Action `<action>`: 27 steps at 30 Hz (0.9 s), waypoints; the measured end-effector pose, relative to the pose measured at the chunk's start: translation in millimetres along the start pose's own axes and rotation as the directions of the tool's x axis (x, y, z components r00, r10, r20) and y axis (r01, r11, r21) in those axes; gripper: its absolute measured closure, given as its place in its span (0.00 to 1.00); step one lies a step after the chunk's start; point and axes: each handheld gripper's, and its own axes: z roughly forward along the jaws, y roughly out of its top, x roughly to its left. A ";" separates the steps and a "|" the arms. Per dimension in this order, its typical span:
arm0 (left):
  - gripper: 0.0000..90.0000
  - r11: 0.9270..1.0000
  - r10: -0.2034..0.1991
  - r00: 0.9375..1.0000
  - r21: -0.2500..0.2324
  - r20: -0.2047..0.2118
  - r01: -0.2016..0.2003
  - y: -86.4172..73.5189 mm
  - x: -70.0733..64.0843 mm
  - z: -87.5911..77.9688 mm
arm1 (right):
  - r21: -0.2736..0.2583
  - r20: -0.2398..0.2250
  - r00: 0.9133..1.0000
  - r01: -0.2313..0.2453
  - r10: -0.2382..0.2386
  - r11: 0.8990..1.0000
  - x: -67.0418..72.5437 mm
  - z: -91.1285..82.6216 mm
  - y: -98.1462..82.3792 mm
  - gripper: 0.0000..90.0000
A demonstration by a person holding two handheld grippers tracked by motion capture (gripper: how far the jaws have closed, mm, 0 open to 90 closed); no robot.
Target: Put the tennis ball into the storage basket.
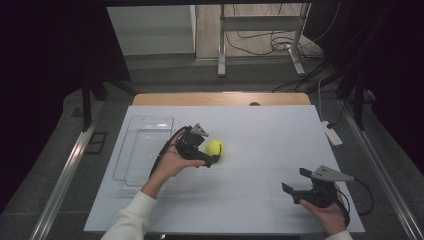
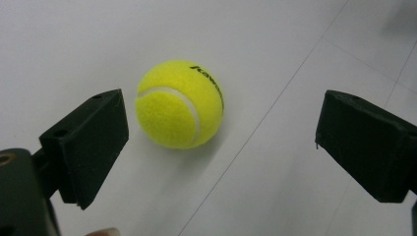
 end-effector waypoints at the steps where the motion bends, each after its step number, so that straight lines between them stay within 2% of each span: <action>1: 0.07 1.000 -0.001 1.000 0.001 -0.002 0.001 1.0 -0.2 1.1 | -0.002 -0.003 1.000 0.000 0.000 1.000 0.0 0.2 0.1 0.11; 18: 0.07 0.999 -0.006 1.000 0.039 -0.006 0.006 11.3 4.7 17.5 | -0.002 -0.002 1.000 0.001 -0.001 1.000 -0.3 0.9 0.0 0.11; 27: 0.07 0.999 -0.027 1.000 0.032 0.001 0.027 15.7 9.6 20.5 | 0.003 -0.005 1.000 0.000 0.000 1.000 -0.3 1.5 -0.4 0.11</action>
